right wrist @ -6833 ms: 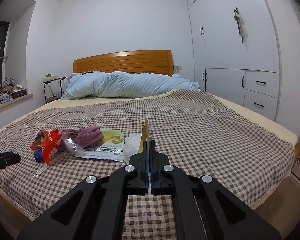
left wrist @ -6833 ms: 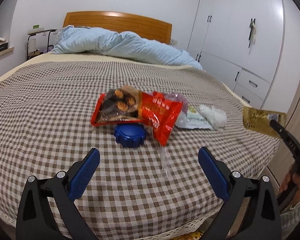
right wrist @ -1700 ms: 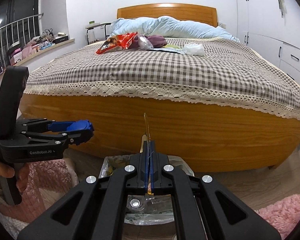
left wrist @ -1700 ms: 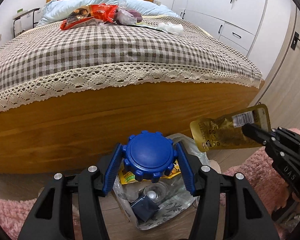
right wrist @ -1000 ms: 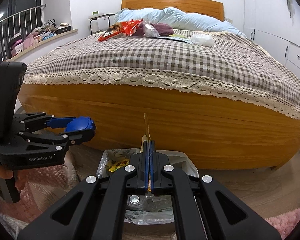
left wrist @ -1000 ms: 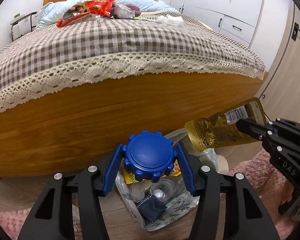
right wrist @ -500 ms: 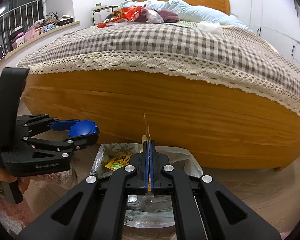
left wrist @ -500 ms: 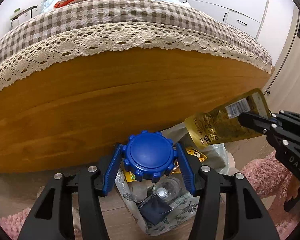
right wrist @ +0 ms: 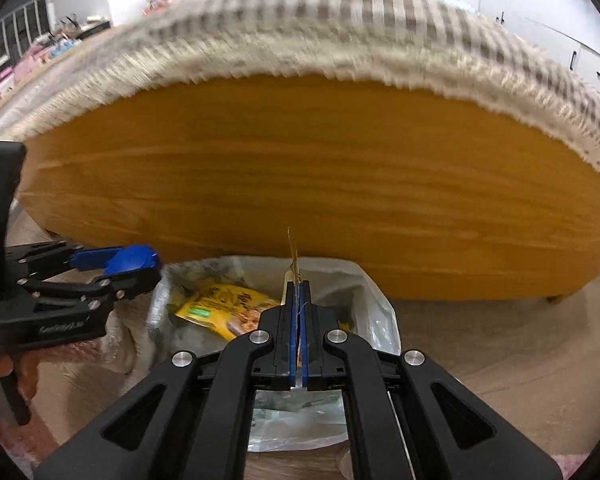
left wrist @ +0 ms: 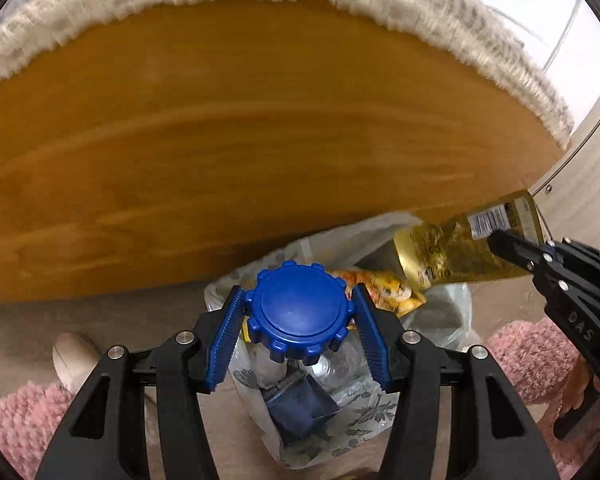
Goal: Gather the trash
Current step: 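Lower the blue lid and gold sachet into the bin mouth with both grippers, then open the left gripper to drop the blue lid while right releases the sachet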
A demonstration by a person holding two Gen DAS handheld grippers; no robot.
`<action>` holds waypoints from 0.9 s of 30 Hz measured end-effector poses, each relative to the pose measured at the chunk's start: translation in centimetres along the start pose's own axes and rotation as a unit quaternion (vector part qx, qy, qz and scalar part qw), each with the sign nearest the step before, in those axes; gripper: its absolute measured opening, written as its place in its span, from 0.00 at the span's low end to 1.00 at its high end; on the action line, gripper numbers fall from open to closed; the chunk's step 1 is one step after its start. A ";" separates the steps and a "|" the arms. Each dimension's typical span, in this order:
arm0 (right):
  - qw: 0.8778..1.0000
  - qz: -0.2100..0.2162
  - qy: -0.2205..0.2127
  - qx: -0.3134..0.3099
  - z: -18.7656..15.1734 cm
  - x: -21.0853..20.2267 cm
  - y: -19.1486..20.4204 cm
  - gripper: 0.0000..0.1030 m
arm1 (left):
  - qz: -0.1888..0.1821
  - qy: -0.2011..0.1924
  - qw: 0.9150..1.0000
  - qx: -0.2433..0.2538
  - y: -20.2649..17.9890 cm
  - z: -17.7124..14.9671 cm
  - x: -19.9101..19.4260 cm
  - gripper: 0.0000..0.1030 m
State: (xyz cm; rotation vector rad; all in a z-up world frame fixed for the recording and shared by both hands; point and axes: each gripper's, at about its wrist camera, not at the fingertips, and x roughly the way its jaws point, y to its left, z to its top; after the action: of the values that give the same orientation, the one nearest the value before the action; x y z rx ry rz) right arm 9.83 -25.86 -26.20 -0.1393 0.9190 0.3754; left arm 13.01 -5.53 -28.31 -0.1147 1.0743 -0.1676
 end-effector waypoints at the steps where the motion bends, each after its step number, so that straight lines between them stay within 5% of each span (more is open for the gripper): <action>1: 1.000 0.000 0.010 0.006 -0.1 0.8 -0.2 0.01 | 0.000 0.012 1.000 0.000 -0.1 -0.1 0.8 0.51; 10: 0.998 -0.003 0.051 0.042 -0.2 5.6 -0.9 0.01 | 0.001 0.069 0.998 0.001 -0.3 -0.9 4.8 0.51; 24: 0.992 0.007 0.098 0.076 0.0 8.3 -1.9 0.01 | 0.018 0.079 0.997 0.000 -1.0 -0.8 5.3 0.51; 27: 0.992 0.010 0.104 0.068 0.3 8.1 -1.6 0.02 | 0.025 0.078 0.997 0.002 -1.4 -0.6 5.3 0.62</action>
State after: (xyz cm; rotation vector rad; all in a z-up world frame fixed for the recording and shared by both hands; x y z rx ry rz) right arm 15.10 -25.18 -32.59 -0.0458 1.1500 0.3189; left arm 14.82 -7.92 -32.95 -0.0722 1.2312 -0.1340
